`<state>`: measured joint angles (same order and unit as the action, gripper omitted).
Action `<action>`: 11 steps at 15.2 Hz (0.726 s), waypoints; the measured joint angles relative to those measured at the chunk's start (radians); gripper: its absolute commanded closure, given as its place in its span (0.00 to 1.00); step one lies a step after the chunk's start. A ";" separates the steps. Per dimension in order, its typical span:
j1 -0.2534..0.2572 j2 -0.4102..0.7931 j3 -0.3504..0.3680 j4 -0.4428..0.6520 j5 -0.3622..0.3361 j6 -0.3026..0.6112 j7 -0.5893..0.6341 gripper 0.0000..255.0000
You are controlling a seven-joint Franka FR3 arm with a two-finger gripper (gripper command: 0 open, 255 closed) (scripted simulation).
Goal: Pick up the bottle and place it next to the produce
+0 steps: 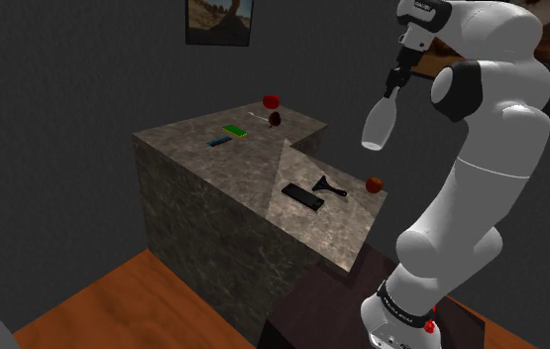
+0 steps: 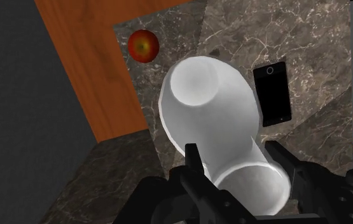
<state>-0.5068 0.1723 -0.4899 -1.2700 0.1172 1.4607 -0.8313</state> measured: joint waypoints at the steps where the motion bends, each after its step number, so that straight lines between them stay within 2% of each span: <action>1: 0.003 -0.009 0.001 -0.027 -0.005 0.019 0.000 1.00; 11: 0.024 -0.063 0.007 -0.228 -0.032 0.172 0.008 1.00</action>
<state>-0.4832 0.1091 -0.4825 -1.4982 0.0855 1.6330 -0.8237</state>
